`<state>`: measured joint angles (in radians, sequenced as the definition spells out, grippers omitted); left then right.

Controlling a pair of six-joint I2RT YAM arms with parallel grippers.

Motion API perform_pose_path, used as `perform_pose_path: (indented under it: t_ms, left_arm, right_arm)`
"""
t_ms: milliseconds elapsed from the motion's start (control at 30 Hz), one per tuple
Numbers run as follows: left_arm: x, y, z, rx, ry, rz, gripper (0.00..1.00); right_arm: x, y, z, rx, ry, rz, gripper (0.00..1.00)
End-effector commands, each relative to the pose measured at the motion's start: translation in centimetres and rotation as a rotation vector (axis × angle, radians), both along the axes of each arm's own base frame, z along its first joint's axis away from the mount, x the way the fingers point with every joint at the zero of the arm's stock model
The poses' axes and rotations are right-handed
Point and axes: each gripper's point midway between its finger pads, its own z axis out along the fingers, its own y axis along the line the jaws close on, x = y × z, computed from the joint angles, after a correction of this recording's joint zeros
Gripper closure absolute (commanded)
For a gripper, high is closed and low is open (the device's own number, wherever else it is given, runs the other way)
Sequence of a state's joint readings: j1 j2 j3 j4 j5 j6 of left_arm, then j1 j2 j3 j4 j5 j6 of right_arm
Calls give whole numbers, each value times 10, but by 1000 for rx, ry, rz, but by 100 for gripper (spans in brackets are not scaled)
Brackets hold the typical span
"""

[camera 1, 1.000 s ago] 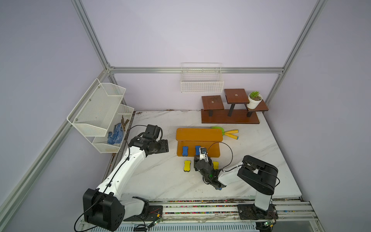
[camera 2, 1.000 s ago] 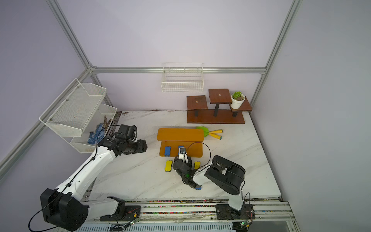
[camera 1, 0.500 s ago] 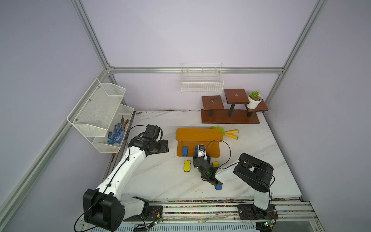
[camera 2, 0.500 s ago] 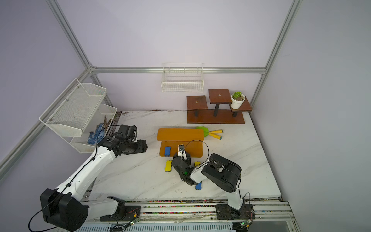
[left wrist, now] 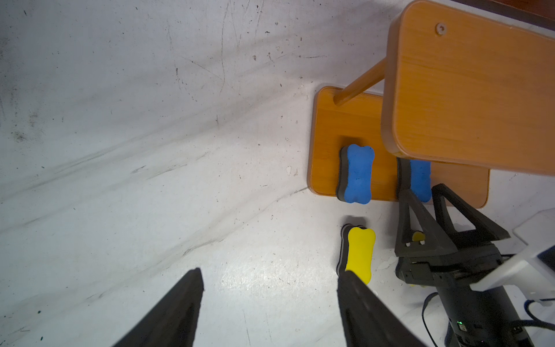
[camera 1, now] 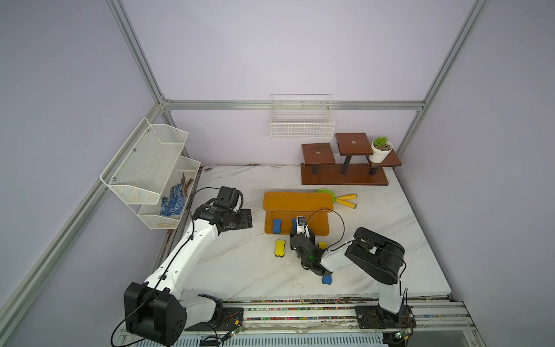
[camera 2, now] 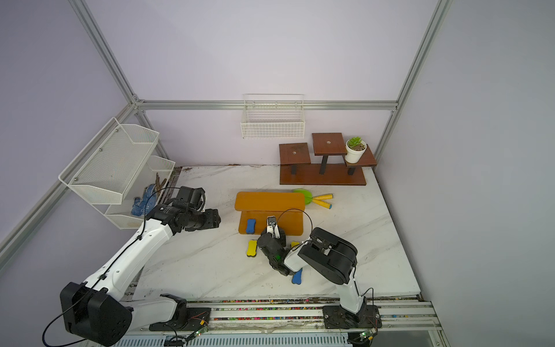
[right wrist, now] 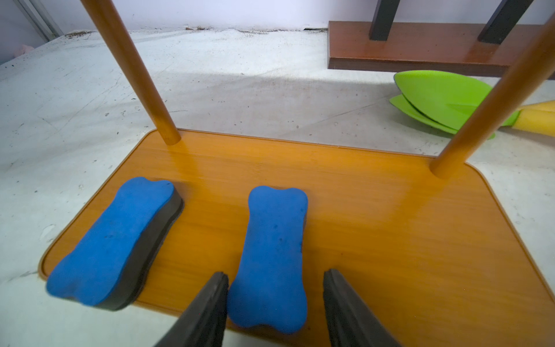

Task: Remove the whiteboard erasers from the shelf
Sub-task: Pick up the whiteboard eraser from the shelf.

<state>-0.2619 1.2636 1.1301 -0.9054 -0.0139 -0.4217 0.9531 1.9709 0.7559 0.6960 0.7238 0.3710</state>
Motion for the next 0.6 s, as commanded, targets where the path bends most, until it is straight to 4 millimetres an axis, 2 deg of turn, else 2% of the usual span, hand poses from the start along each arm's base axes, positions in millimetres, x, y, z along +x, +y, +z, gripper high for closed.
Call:
perform_pose_path:
  t_ms: [0, 567]
  left_arm:
    - [1, 2, 2, 6, -26, -20, 26]
    - [1, 4, 2, 16, -26, -14, 25]
  right_arm:
    - [7, 6, 4, 9, -25, 5, 46]
    - [2, -2, 17, -8, -42, 17, 61]
